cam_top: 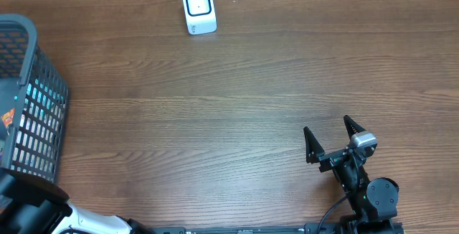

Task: Scan the item barcode
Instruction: 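Move the left gripper over the basket toward the green-lidded jar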

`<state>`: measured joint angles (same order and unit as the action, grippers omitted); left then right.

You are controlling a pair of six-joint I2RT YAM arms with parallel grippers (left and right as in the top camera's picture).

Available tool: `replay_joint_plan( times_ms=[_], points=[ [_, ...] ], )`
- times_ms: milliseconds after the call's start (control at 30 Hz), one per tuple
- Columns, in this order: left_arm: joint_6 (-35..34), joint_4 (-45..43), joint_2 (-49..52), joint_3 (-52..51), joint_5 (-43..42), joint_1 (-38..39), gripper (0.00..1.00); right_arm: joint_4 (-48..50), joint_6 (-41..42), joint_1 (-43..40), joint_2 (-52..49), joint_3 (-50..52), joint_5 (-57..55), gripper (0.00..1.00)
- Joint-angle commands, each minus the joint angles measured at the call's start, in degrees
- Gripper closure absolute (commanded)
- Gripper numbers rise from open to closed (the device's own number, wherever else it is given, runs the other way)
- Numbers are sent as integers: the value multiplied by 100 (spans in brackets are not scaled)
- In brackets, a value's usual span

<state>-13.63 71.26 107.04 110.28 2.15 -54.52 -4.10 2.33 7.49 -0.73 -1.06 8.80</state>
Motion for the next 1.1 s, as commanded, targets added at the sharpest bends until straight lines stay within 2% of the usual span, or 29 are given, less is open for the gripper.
replay_joint_plan(
  times_ms=[0, 167, 367, 633, 1067],
  points=[
    [122, -396, 31, -647, 345, -103, 0, 20, -26, -26, 55, 59, 31, 0],
    [501, -1095, 33, -1150, 590, -94, 1, 20, -26, -26, 55, 59, 31, 0],
    [616, -1812, 33, -1469, 1049, -127, 0, 20, -26, -26, 55, 59, 31, 0],
    [1051, -2647, 52, -2087, 1029, -144, 0, 22, -26, -26, 55, 59, 31, 0],
    [1093, -3956, 55, -3121, 1023, -142, 0, 20, -26, -26, 55, 59, 31, 0]
  ],
)
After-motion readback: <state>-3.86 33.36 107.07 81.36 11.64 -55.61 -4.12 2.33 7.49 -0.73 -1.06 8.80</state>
